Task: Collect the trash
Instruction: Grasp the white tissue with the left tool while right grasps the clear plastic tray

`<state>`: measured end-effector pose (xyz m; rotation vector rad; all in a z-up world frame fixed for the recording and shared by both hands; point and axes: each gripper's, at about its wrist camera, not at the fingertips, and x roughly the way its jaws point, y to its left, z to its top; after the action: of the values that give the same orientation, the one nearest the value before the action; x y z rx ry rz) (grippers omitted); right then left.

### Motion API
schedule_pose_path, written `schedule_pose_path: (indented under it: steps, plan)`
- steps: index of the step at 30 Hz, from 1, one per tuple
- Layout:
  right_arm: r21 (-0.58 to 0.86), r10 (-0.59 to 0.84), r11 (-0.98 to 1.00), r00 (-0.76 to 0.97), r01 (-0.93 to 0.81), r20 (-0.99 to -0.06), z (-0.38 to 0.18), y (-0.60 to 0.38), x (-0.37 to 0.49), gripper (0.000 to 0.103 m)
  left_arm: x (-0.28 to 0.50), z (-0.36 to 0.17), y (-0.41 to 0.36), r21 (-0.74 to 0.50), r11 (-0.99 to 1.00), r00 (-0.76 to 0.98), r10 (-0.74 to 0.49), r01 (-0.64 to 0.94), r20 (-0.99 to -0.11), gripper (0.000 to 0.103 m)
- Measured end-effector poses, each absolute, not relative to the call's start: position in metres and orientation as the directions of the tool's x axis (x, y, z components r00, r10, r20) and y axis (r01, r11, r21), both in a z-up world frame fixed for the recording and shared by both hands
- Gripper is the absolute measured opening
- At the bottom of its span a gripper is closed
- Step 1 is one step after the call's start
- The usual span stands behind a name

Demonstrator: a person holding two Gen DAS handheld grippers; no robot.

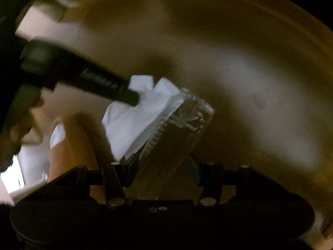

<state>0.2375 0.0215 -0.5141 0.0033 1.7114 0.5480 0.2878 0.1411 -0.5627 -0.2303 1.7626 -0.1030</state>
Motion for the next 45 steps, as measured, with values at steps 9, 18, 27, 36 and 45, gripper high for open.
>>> schedule_pose_path:
  steps: [9, 18, 27, 36, 45]
  plan:
    - [0.289, 0.25, 0.932, -0.19, -0.219, -0.949, -0.524, 0.034, 0.25, 0.052, 0.277, -0.549, 0.136, -0.178, 0.983, -0.123, -0.172, 0.038, -0.977, 0.034]
    - [0.207, 0.161, 0.927, -0.167, -0.311, -0.973, -0.535, 0.036, 0.264, 0.05, 0.281, -0.549, 0.134, -0.234, 0.971, -0.146, -0.226, 0.047, -0.963, 0.033]
    - [0.213, 0.178, 0.921, -0.134, -0.327, -0.975, -0.534, 0.012, 0.271, 0.044, 0.277, -0.53, 0.129, -0.344, 0.935, -0.107, -0.335, 0.087, -0.936, 0.068]
    - [0.22, 0.192, 0.928, -0.12, -0.301, -0.974, -0.533, -0.002, 0.282, 0.043, 0.26, -0.526, 0.115, -0.312, 0.928, -0.093, -0.299, 0.204, -0.95, 0.074]
    - [0.207, 0.181, 0.934, -0.112, -0.291, -0.977, -0.534, -0.015, 0.282, 0.043, 0.243, -0.555, 0.089, -0.206, 0.936, -0.141, -0.171, 0.286, -0.975, 0.037]
